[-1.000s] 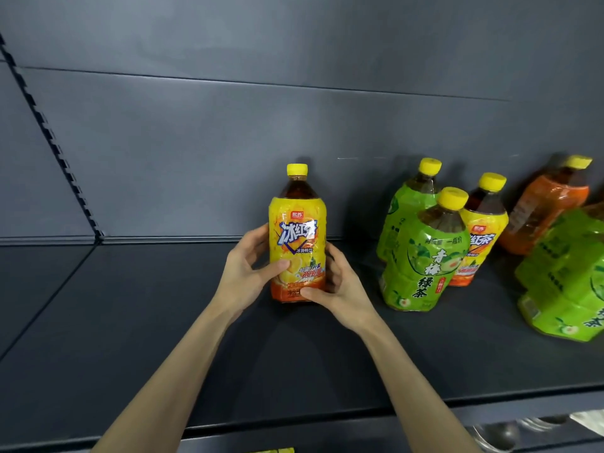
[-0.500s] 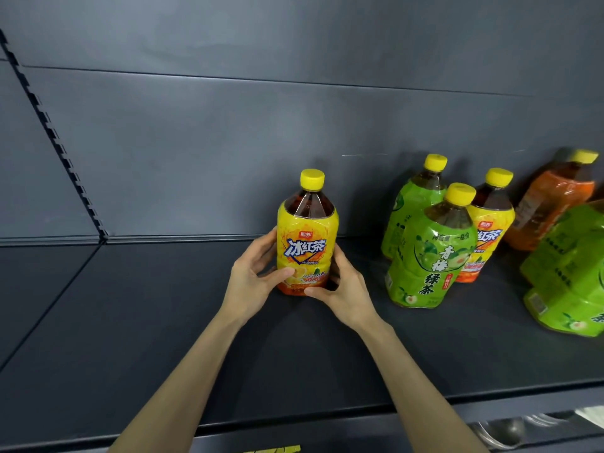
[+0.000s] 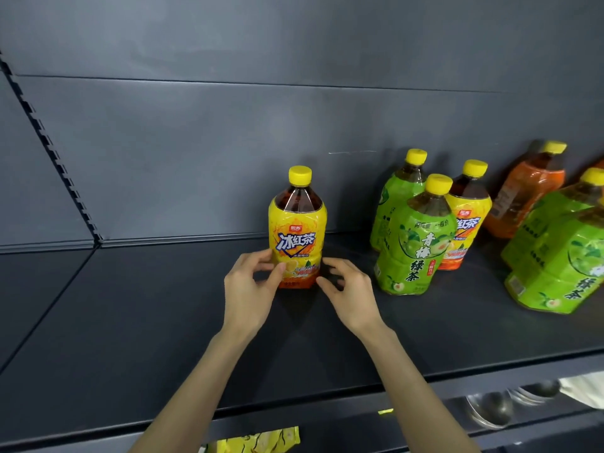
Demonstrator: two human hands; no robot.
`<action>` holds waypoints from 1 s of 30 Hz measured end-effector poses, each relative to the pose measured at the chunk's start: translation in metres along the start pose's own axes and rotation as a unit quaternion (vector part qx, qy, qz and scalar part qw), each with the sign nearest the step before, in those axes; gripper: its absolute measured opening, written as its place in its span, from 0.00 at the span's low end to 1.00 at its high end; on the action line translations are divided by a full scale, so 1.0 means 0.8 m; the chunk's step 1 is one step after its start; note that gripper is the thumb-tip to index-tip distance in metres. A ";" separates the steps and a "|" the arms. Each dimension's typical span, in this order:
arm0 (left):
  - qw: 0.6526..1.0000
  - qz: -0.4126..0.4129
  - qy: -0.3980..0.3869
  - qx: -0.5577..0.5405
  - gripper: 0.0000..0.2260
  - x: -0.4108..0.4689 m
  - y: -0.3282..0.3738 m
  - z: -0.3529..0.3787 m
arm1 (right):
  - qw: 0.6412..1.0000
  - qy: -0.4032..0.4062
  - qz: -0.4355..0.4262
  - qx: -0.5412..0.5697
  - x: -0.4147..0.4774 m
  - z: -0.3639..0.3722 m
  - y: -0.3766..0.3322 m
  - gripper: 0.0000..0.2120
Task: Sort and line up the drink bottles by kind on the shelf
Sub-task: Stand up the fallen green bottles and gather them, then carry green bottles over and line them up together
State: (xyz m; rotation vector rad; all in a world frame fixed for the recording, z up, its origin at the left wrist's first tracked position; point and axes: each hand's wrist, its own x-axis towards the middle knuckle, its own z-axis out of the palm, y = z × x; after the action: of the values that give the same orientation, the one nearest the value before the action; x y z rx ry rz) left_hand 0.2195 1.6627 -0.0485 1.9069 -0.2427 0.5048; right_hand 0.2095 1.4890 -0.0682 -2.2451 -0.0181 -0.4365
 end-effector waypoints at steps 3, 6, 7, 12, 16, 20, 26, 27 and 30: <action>0.999 0.024 0.013 -0.025 0.05 -0.018 0.018 0.010 | 0.997 0.066 -0.017 0.028 -0.016 -0.018 0.003 0.11; 0.998 0.018 -0.008 -0.057 0.03 -0.027 0.041 0.033 | 0.993 0.112 -0.015 0.041 -0.030 -0.047 0.009 0.06; 0.998 0.023 -0.018 -0.063 0.03 -0.029 0.050 0.043 | 0.991 0.124 -0.013 0.043 -0.034 -0.059 0.012 0.06; 0.994 0.042 -0.051 -0.088 0.03 -0.037 0.090 0.104 | 0.984 0.167 -0.005 0.059 -0.052 -0.118 0.037 0.04; 0.995 0.004 -0.059 -0.083 0.14 -0.045 0.109 0.161 | 0.980 0.189 -0.007 0.067 -0.061 -0.173 0.076 0.05; 0.983 -0.115 -0.079 -0.120 0.43 -0.033 0.124 0.210 | 0.981 0.179 0.000 0.076 -0.071 -0.226 0.115 0.04; 0.969 -0.183 -0.008 -0.166 0.27 -0.042 0.143 0.257 | 0.979 0.178 0.018 0.094 -0.090 -0.285 0.176 0.04; 0.969 -0.193 0.005 -0.152 0.28 -0.045 0.143 0.258 | 0.979 0.180 0.018 0.095 -0.094 -0.290 0.183 0.04; 0.971 -0.203 0.027 -0.122 0.39 -0.057 0.141 0.264 | 0.971 0.216 0.024 0.099 -0.099 -0.307 0.201 0.05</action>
State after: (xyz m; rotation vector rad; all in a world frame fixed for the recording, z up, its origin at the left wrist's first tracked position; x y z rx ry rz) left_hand 0.1827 1.4214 -0.0417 1.6425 0.1180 0.2368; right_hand 0.0857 1.2115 -0.0653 -1.9110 0.2091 -0.8500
